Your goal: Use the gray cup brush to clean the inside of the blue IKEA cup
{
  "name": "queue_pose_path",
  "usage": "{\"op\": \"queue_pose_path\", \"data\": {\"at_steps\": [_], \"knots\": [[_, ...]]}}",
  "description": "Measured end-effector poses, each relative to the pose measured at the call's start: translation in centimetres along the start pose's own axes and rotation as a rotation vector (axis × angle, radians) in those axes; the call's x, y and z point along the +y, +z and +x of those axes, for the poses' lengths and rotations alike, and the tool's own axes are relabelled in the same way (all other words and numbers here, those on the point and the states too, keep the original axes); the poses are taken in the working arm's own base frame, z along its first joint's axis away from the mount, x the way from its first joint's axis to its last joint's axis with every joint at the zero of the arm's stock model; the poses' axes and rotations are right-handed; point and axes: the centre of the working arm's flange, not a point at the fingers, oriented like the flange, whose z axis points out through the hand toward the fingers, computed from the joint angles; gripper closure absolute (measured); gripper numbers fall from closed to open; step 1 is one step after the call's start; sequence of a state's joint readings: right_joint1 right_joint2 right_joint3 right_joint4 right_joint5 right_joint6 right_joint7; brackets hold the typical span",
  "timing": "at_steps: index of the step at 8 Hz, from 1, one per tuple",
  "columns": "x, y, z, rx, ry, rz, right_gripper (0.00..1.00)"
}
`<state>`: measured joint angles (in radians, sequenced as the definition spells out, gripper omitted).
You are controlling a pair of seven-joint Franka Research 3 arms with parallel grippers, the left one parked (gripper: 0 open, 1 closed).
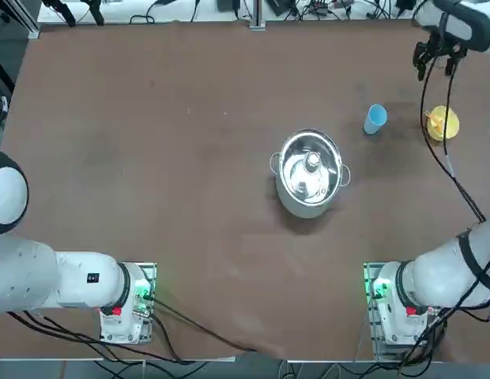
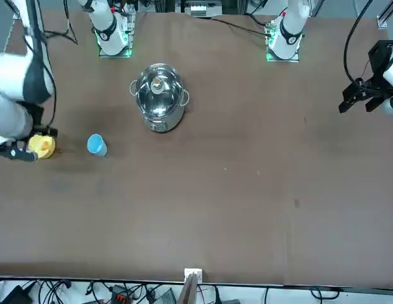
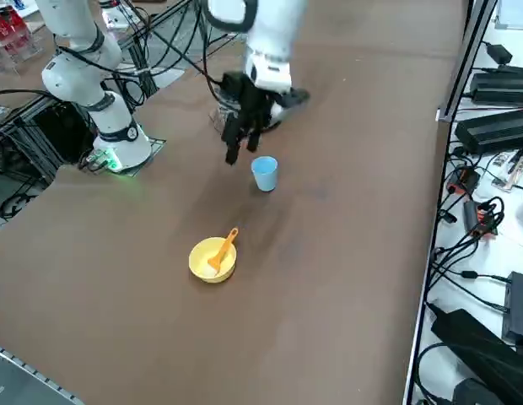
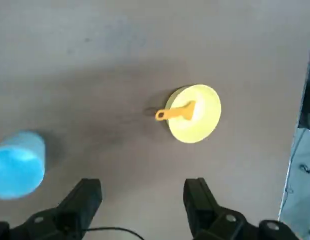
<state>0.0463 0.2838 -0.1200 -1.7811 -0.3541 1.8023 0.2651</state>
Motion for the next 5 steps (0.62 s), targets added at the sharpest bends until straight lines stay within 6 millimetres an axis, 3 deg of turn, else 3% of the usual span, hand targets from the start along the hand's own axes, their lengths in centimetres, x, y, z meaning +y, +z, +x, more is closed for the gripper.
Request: {"op": "queue_pose_path", "data": {"at_steps": [5], "knots": [[-3.3, 8.8, 3.3, 0.034, 0.132, -0.144, 0.05]]}}
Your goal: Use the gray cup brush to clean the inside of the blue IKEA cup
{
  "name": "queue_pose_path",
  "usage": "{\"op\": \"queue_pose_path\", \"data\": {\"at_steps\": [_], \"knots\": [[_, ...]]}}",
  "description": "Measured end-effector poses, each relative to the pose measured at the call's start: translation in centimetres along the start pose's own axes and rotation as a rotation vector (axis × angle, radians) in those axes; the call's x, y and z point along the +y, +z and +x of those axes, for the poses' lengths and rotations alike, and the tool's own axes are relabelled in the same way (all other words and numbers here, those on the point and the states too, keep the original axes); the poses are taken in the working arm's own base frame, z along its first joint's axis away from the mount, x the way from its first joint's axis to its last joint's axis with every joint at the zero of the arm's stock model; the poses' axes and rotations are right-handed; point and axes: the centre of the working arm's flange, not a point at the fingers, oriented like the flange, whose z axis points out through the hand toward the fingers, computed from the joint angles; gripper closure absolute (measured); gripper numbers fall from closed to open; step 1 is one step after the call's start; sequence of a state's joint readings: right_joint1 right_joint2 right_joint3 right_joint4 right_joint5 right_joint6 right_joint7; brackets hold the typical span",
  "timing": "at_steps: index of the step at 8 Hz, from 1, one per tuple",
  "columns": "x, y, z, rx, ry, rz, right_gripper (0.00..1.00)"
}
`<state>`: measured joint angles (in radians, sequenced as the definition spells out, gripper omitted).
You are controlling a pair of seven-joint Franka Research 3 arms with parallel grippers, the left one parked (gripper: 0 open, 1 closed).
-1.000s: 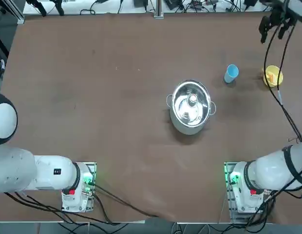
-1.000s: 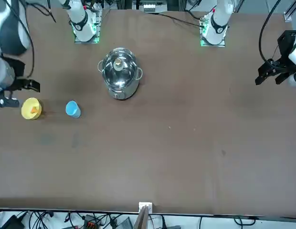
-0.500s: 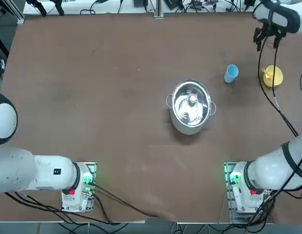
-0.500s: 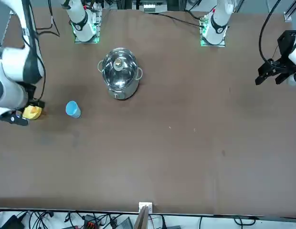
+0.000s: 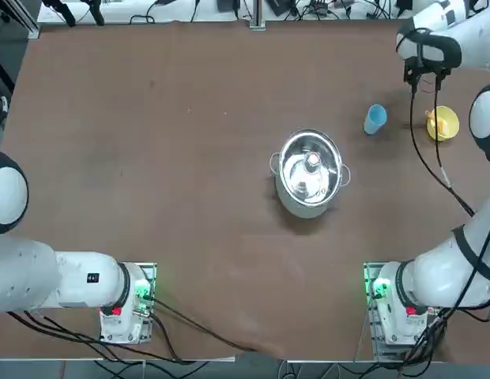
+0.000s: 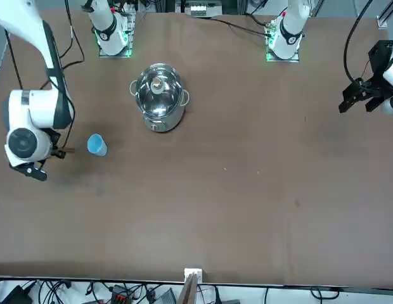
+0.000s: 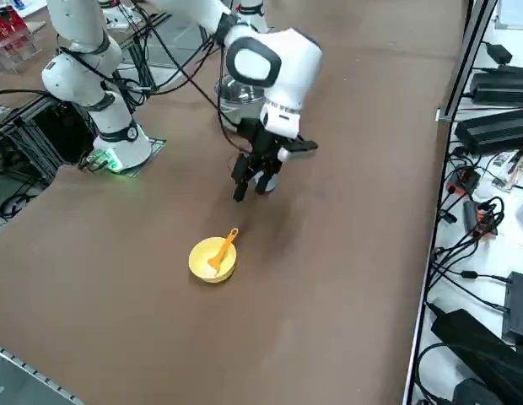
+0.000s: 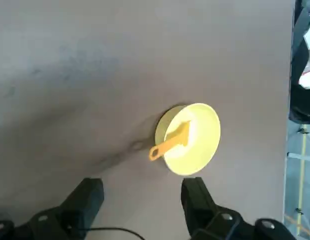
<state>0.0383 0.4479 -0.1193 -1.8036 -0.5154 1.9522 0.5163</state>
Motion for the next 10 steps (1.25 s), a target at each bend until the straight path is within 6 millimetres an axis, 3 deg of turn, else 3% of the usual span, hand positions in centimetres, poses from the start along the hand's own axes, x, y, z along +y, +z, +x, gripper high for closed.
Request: {"op": "queue_pose_path", "data": {"at_steps": [5, 7, 10], "knots": [[-1.9, 7.4, -1.2, 0.084, 0.004, -0.176, 0.15], [-2.4, 8.4, -1.7, 0.096, 0.006, -0.199, 0.17], [-2.6, 8.5, -1.7, 0.110, -0.007, -0.204, 0.30]]}}
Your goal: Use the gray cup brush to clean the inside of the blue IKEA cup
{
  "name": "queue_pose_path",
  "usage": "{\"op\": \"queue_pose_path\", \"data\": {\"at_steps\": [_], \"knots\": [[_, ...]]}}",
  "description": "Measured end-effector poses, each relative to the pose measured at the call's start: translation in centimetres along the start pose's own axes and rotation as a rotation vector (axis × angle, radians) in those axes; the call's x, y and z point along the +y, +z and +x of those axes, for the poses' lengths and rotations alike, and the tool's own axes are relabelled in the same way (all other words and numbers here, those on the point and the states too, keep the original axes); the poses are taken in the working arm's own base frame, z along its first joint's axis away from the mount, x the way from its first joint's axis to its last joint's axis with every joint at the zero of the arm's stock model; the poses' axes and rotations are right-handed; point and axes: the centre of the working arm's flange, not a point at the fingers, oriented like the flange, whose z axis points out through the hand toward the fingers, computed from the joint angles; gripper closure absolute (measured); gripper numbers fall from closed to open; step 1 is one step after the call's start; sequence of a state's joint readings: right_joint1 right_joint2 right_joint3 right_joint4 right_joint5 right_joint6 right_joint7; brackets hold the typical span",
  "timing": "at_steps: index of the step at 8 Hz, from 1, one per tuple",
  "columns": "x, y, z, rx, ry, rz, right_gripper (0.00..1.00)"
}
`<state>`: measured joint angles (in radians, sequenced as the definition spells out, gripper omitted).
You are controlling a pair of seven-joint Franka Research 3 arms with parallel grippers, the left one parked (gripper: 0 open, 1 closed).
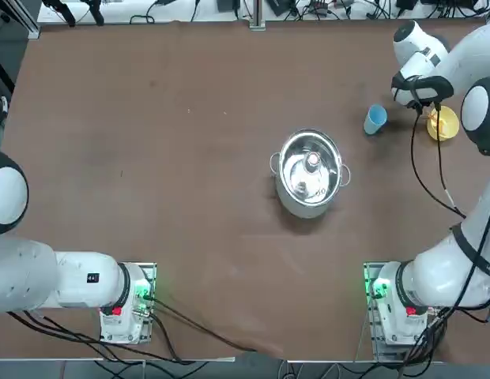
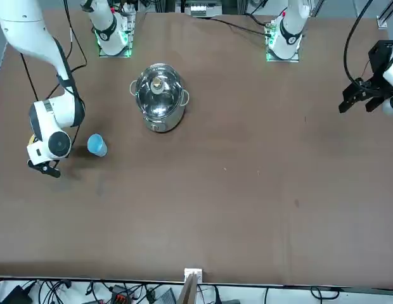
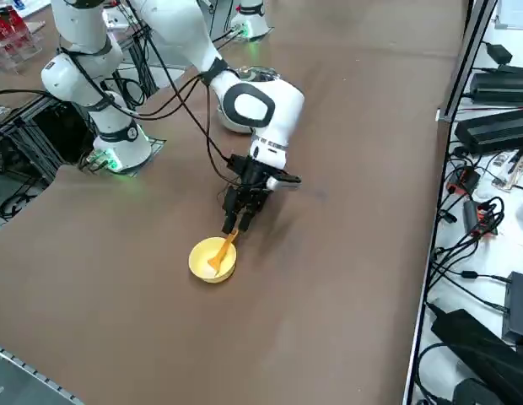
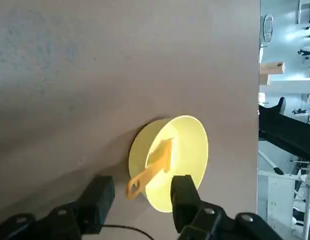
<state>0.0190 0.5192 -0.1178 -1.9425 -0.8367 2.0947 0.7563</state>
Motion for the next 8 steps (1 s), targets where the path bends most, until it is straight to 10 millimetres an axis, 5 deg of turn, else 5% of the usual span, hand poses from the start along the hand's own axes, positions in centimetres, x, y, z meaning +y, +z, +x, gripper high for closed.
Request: {"op": "queue_pose_path", "data": {"at_steps": [8], "knots": [[-2.0, 0.5, -0.4, 0.035, 0.002, -0.052, 0.39]]}}
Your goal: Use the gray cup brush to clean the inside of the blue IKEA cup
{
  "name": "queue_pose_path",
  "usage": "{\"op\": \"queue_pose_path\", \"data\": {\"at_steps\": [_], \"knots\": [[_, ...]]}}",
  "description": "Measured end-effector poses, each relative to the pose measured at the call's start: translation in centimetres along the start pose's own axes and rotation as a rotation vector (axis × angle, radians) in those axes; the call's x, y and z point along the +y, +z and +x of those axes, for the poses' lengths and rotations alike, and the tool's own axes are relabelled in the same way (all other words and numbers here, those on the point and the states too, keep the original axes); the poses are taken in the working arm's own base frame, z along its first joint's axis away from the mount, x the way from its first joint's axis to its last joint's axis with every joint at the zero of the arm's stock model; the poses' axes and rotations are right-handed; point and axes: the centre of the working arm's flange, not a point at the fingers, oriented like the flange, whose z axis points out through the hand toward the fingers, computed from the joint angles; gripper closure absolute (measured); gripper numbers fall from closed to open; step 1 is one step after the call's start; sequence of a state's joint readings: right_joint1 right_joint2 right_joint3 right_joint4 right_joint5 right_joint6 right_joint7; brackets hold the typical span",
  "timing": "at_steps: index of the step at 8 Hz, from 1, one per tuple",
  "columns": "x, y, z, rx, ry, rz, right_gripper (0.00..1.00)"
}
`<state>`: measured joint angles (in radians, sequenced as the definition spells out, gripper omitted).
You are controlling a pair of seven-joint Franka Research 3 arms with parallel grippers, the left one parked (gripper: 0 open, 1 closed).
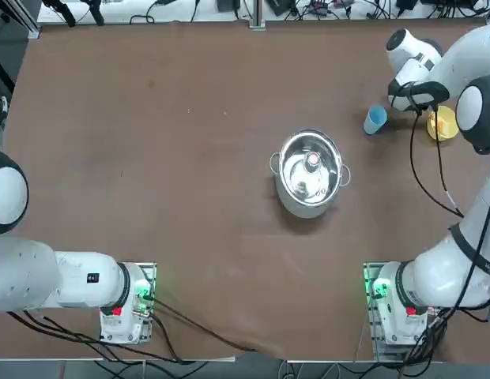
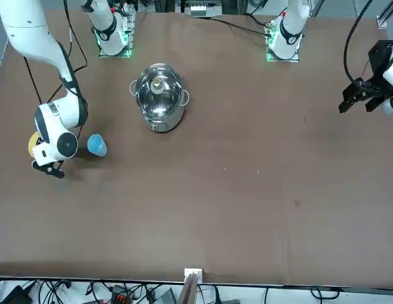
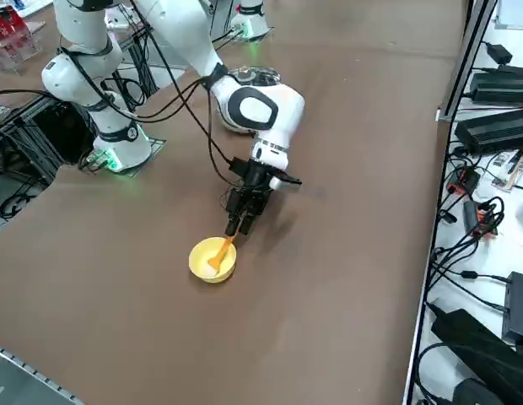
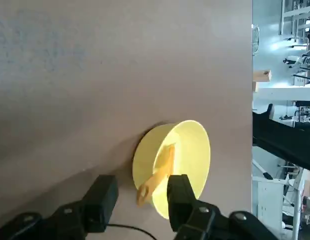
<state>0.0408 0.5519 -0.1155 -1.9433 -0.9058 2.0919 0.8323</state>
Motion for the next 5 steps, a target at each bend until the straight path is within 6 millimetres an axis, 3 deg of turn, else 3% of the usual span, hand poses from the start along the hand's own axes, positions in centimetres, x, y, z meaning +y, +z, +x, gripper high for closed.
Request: {"op": "queue_pose_path", "data": {"at_steps": [5], "knots": [[-0.36, 0.22, -0.38, 0.002, -0.017, -0.061, 0.46]]}}
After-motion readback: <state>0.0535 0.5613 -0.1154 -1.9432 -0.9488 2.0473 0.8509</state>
